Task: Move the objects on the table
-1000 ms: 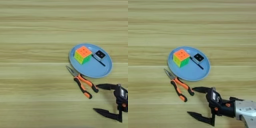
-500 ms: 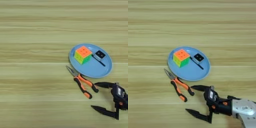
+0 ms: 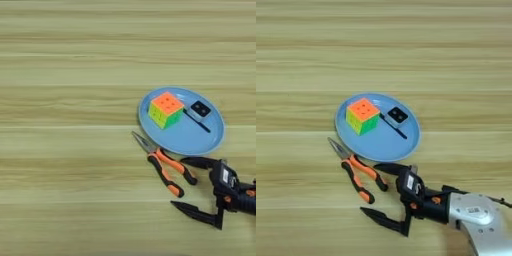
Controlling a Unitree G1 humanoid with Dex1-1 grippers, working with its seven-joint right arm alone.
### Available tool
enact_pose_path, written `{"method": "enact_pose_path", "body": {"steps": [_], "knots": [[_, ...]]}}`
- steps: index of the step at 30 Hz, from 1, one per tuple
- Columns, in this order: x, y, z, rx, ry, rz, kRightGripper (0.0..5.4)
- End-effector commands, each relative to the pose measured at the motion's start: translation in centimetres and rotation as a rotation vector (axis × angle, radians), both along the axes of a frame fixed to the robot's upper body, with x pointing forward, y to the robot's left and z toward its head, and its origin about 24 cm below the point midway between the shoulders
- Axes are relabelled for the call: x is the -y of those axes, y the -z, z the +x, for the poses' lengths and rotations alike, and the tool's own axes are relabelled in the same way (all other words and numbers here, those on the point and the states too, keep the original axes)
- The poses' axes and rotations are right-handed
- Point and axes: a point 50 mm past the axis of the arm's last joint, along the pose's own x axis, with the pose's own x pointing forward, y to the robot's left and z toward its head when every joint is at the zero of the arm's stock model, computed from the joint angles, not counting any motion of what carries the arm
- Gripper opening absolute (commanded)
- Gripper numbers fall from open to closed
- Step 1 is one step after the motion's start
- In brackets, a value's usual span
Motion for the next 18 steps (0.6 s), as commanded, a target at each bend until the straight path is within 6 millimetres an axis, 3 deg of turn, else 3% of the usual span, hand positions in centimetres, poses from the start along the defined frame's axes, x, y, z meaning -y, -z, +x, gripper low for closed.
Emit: {"method": "enact_pose_path", "body": {"steps": [1,12,18], "knots": [[0.11,-0.85,0.99,0.059,0.015,-0.039,5.36],[-0.16,-0.74,1.31,0.061,0.035,-0.032,5.36],[-0.12,-0.76,1.46,0.062,0.044,-0.028,4.63]]}}
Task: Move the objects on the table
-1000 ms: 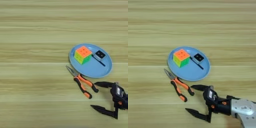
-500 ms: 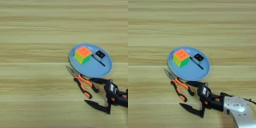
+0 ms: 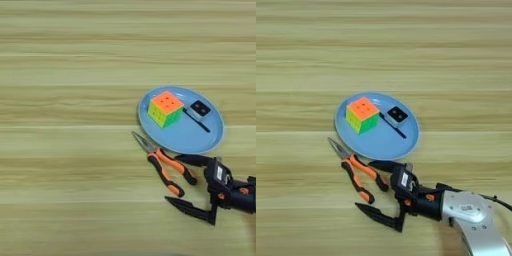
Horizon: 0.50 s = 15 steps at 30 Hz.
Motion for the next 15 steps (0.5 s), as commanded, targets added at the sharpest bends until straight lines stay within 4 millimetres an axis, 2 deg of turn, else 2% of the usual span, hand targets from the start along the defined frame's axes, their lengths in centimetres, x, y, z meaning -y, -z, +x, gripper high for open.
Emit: {"method": "enact_pose_path", "body": {"steps": [1,12,15], "knots": [[0.56,-0.93,1.1,0.052,0.033,-0.041,4.49],[0.6,-0.98,1.28,0.055,0.04,-0.039,3.54],[0.57,-1.01,1.3,0.058,0.038,-0.038,3.5]]}}
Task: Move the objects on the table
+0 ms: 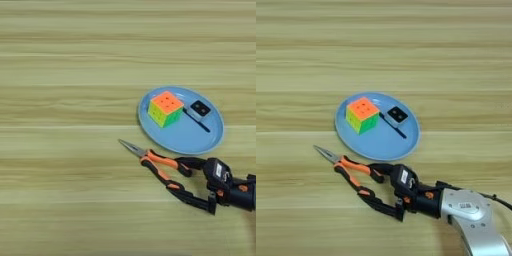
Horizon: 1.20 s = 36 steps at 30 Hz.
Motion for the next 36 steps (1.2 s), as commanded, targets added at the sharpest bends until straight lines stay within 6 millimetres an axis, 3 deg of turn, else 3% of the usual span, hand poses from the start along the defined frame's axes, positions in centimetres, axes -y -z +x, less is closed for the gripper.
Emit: {"method": "enact_pose_path", "body": {"steps": [1,17,36], "knots": [[0.5,-1.1,1.0,0.053,0.019,-0.037,3.5],[0.4,-1.9,1.2,0.081,0.006,0.008,3.49],[-0.2,-4.3,0.7,0.048,-0.04,0.196,3.49]]}}
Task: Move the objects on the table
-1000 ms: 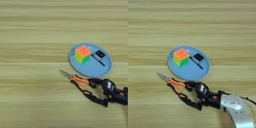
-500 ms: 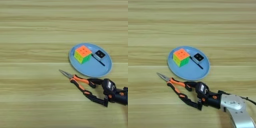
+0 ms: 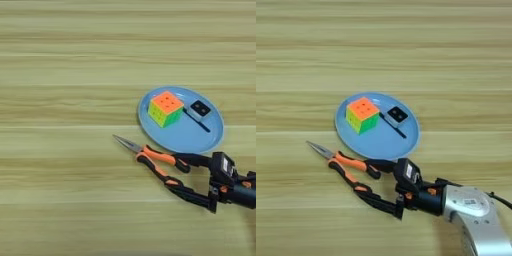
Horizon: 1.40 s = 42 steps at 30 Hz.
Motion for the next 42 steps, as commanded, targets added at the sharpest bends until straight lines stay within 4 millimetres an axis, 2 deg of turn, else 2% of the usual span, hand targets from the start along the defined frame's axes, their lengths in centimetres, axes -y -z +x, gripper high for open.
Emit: {"method": "enact_pose_path", "body": {"steps": [1,8,21,29,35,42], "knots": [[0.4,-2.5,1.0,0.087,0.012,0.03,3.49],[0.7,-3.3,1.5,0.104,0.035,0.058,3.49],[3.0,-5.6,4.0,0.241,0.185,0.014,3.49],[4.5,-6.9,6.4,0.341,0.399,0.056,3.49],[6.3,-7.7,8.1,0.402,0.578,0.047,3.48],[9.1,-7.8,9.5,0.415,0.767,-0.045,3.48]]}}
